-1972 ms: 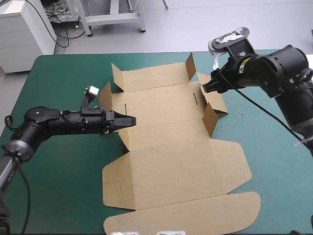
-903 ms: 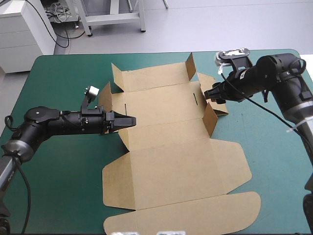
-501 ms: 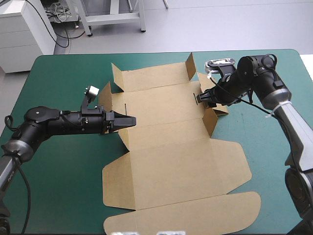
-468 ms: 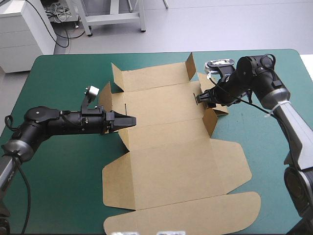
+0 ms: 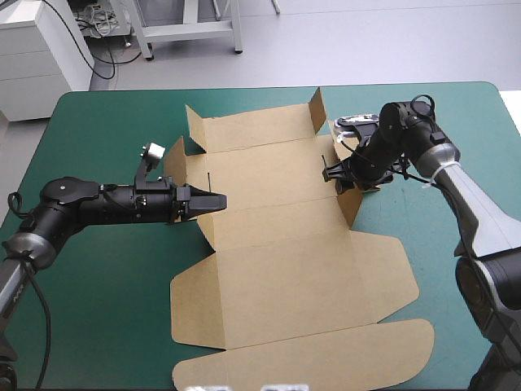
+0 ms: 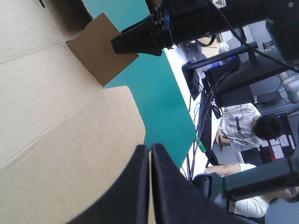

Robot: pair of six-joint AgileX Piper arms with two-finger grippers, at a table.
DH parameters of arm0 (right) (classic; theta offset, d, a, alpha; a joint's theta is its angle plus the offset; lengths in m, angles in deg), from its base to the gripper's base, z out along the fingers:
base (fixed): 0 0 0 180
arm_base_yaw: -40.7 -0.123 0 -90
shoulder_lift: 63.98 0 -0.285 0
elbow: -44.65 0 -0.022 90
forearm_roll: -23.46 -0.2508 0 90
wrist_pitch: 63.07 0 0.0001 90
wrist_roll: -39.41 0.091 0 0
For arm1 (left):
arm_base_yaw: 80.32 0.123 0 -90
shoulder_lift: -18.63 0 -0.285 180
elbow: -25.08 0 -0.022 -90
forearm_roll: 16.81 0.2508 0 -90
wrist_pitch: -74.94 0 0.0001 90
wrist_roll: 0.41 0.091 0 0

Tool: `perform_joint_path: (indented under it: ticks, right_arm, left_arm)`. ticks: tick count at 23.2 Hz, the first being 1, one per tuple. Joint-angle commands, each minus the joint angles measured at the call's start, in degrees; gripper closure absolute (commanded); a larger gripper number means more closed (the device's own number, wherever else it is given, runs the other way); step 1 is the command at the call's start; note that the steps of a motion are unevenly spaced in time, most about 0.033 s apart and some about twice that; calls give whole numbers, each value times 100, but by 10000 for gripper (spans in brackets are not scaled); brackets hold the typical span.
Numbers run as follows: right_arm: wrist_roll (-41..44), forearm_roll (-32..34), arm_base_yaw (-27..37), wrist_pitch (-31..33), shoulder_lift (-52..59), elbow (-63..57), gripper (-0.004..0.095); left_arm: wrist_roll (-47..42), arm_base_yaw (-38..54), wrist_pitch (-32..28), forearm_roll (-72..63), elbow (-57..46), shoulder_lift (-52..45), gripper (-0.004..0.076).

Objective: Fold the box

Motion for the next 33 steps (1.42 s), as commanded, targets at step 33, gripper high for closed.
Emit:
perform_joint_path:
  ticks: [33]
  right_arm:
    - [-159,-103,42,-114,-273,43,768]
  left_arm:
    - [-2429,-28,-489,5772,1868,-2290,732]
